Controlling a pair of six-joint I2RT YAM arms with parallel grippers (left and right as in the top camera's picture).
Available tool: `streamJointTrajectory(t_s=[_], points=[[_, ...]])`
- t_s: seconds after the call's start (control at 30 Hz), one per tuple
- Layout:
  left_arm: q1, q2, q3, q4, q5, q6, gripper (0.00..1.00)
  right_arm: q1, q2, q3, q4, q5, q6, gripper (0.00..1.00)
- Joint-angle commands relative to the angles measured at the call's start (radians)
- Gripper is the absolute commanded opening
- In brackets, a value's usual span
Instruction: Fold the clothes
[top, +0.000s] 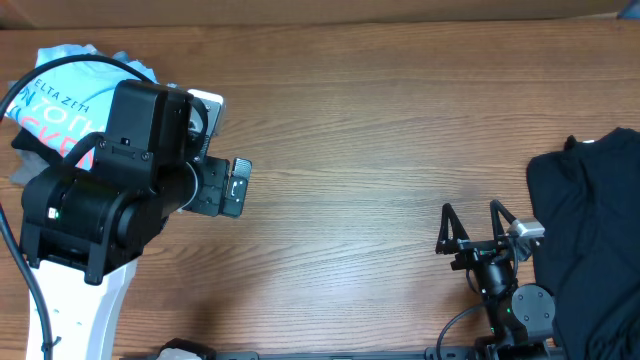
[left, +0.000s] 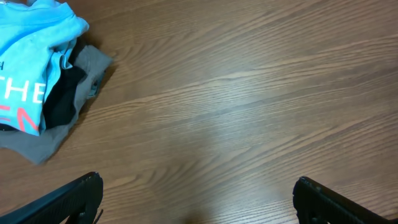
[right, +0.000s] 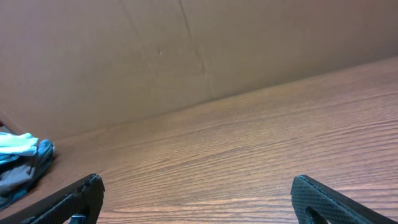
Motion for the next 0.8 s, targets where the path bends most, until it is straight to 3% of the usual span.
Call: streamJointTrajectory(t_s=[0.0, 0.37, 0.53, 0.6, 0.77], points=[[-0.002, 0.005, 0.015, 0.002, -0.013, -0.021, 1.00, -0.003, -0.007, -0.010, 0.005, -0.002, 0.000, 1.00], [0.000, -0.001, 0.010, 0.001, -0.021, -0.021, 1.00, -0.003, -0.007, -0.010, 0.005, -0.002, 0.000, 1.00], [0.032, -0.047, -0.077, 0.041, -0.019, -0.022, 1.00, -0.003, -0.007, -0.010, 0.005, -0.002, 0.000, 1.00], [0.065, -0.089, -0.163, 0.151, 0.001, -0.021, 1.00, -0.003, -0.007, -0.010, 0.005, -0.002, 0.000, 1.00], [0.142, -0.274, -0.497, 0.596, 0.086, -0.021, 1.00, -0.003, -0.007, -0.010, 0.005, -0.002, 0.000, 1.00]])
